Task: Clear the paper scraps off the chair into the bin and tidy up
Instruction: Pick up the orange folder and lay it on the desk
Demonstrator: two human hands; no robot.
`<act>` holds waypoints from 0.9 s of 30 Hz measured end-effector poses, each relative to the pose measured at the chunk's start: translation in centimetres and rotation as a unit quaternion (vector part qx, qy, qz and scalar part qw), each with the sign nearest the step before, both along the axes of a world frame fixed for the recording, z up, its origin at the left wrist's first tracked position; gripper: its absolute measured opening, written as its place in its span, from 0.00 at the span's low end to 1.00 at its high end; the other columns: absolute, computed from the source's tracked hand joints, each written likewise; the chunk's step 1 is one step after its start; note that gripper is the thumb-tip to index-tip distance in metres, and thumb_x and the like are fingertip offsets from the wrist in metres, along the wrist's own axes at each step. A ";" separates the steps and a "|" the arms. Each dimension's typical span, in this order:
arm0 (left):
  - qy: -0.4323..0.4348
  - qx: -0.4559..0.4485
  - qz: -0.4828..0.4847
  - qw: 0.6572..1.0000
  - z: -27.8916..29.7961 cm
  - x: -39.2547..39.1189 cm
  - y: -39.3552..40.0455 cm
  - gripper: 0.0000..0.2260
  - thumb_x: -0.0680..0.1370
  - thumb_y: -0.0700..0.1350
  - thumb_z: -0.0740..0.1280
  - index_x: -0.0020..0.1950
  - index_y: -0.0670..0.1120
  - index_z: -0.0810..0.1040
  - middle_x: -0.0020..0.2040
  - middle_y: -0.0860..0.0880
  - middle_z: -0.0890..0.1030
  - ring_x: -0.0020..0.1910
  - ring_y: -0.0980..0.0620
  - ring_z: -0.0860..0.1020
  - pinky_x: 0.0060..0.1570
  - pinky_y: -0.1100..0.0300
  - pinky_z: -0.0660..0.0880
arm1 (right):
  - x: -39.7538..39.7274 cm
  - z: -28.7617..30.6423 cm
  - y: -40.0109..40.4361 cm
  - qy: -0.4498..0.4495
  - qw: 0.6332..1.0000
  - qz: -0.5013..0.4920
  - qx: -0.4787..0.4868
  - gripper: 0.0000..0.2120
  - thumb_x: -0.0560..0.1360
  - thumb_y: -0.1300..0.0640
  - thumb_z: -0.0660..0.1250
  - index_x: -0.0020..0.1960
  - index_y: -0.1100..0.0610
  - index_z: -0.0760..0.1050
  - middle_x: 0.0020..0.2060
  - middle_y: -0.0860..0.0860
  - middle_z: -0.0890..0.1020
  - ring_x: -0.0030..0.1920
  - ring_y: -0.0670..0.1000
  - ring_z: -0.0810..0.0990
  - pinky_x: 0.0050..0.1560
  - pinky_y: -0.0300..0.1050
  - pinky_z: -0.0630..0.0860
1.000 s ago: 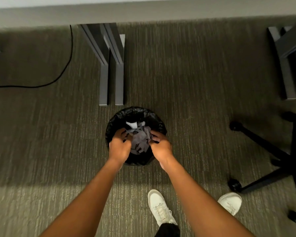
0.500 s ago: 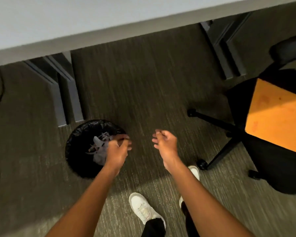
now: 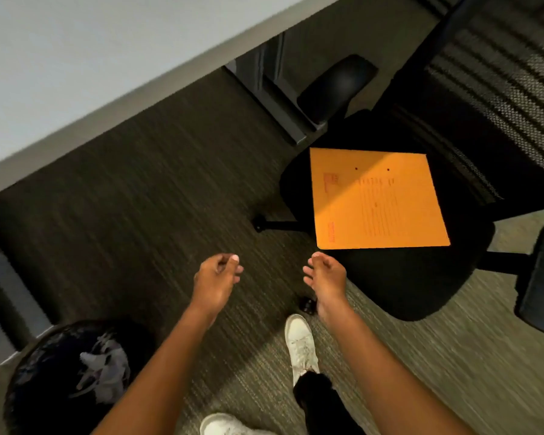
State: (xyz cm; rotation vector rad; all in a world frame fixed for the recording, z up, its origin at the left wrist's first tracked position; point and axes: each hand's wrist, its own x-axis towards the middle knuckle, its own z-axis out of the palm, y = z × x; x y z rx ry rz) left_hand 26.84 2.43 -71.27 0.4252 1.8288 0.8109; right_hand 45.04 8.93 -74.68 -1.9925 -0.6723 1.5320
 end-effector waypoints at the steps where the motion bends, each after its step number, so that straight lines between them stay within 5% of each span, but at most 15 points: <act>1: 0.004 0.005 -0.018 1.000 0.1 0.7 1.7 0.10 0.81 0.46 0.61 0.58 0.43 0.77 0.52 0.43 0.83 0.48 0.50 0.81 0.46 0.59 0.76 | 1.1 -0.3 1.0 0.001 1.000 -0.013 -0.003 0.11 0.81 0.57 0.61 0.61 0.59 0.75 0.51 0.53 0.80 0.50 0.52 0.81 0.51 0.48 0.79; 5: 0.003 0.012 -0.079 0.997 -0.5 2.2 8.4 0.07 0.81 0.44 0.60 0.56 0.44 0.75 0.52 0.43 0.80 0.52 0.47 0.79 0.41 0.63 0.71 | 4.1 -1.5 4.3 0.030 0.997 -0.064 -0.023 0.18 0.81 0.57 0.61 0.69 0.61 0.69 0.57 0.55 0.79 0.54 0.53 0.81 0.55 0.49 0.79; 8: 0.026 0.007 -0.123 0.992 -1.7 3.1 14.0 0.06 0.81 0.41 0.61 0.56 0.45 0.74 0.54 0.44 0.79 0.57 0.44 0.77 0.49 0.58 0.69 | 5.2 -2.5 6.1 0.059 0.991 -0.108 -0.055 0.21 0.81 0.57 0.61 0.72 0.62 0.65 0.61 0.57 0.77 0.53 0.53 0.80 0.56 0.49 0.79; 12: 0.091 0.005 -0.148 0.985 -2.7 4.9 21.5 0.03 0.80 0.41 0.63 0.51 0.48 0.75 0.55 0.43 0.80 0.58 0.43 0.78 0.53 0.54 0.72 | 5.4 -3.9 6.9 0.059 0.981 -0.160 -0.090 0.22 0.81 0.55 0.62 0.72 0.61 0.66 0.53 0.52 0.80 0.50 0.52 0.81 0.48 0.47 0.78; 16: 0.155 0.016 -0.200 0.967 -3.6 7.3 27.1 0.05 0.80 0.41 0.63 0.54 0.46 0.77 0.59 0.44 0.80 0.58 0.45 0.78 0.52 0.57 0.72 | 5.1 -4.5 6.8 0.091 0.961 -0.217 -0.144 0.21 0.79 0.54 0.65 0.69 0.61 0.69 0.43 0.47 0.78 0.47 0.53 0.80 0.53 0.53 0.80; 23: 0.311 0.009 -0.412 0.857 -5.6 9.2 32.8 0.18 0.79 0.46 0.65 0.68 0.45 0.70 0.66 0.43 0.75 0.63 0.40 0.74 0.59 0.50 0.73 | 5.2 -5.2 7.8 0.253 0.906 -0.280 -0.190 0.11 0.80 0.59 0.63 0.61 0.60 0.74 0.55 0.57 0.79 0.59 0.57 0.79 0.57 0.49 0.76; 27: 0.305 0.016 -0.461 0.833 -7.1 9.2 34.0 0.22 0.78 0.45 0.66 0.71 0.46 0.67 0.66 0.41 0.74 0.64 0.39 0.74 0.61 0.41 0.73 | 6.1 -5.7 9.0 0.319 0.869 -0.328 -0.188 0.05 0.80 0.61 0.62 0.54 0.57 0.75 0.56 0.58 0.79 0.57 0.58 0.77 0.61 0.53 0.73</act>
